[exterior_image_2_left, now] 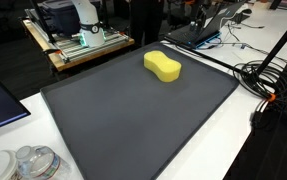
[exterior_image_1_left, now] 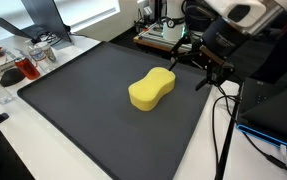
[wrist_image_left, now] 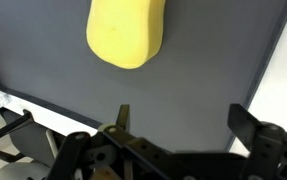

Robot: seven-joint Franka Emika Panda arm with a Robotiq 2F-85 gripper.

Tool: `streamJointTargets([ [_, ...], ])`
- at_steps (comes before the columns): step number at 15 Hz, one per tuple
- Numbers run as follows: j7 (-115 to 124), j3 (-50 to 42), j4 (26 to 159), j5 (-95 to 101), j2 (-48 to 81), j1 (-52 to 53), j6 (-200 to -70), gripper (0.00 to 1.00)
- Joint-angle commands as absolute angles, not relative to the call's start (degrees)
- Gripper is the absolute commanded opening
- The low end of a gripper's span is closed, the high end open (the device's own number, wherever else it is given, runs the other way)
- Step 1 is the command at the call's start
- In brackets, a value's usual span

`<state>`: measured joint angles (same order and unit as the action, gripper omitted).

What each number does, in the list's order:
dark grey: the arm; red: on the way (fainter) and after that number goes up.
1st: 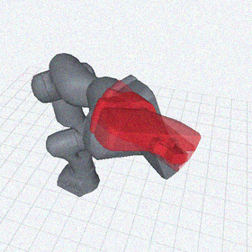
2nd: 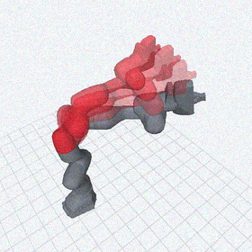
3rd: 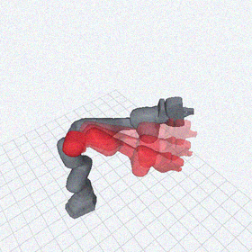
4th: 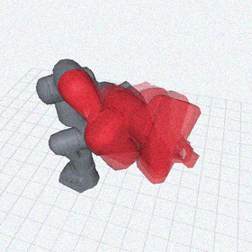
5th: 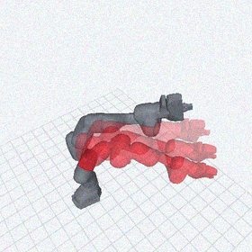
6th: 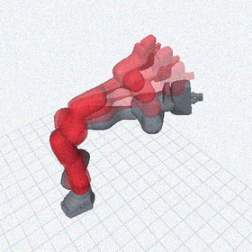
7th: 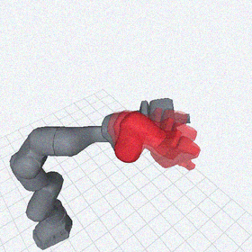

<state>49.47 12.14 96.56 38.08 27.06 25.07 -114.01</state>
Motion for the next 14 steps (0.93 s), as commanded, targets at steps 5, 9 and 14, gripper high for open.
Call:
streamJointTargets([
  [5, 48.75, 11.28, 95.85, 37.72, 27.42, 30.21, -104.95, 1.00],
  [9, 49.03, 12.26, 100.62, 37.85, 24.37, 30.60, -105.38, 1.00],
  [14, 50.12, 14.30, 109.47, 36.04, 18.10, 29.77, -107.47, 1.00],
])
